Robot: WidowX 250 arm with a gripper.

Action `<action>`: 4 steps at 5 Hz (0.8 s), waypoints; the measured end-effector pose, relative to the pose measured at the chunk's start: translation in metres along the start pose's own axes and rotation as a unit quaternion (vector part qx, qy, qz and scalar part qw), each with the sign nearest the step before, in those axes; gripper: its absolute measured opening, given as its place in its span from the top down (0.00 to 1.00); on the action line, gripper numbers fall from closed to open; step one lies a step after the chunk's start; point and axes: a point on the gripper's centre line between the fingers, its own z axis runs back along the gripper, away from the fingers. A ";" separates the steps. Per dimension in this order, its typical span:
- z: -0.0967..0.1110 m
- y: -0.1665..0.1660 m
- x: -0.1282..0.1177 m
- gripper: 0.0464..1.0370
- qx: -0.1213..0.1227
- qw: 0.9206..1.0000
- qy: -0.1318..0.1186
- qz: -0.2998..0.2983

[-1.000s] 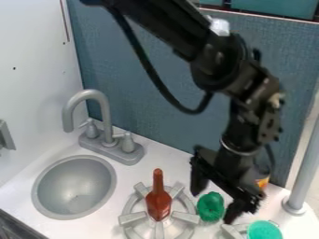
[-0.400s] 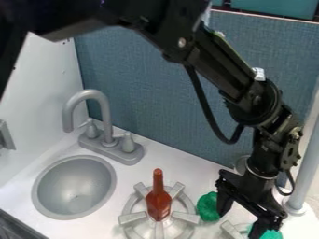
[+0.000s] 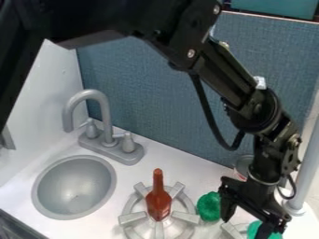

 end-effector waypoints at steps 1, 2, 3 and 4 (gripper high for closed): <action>-0.012 0.000 -0.005 0.38 0.002 1.000 0.015 0.012; -0.014 0.000 -0.006 0.68 0.001 1.000 0.017 0.024; -0.015 -0.001 -0.008 0.85 -0.006 0.999 0.017 0.029; -0.009 -0.007 -0.010 0.92 -0.039 0.998 0.041 -0.011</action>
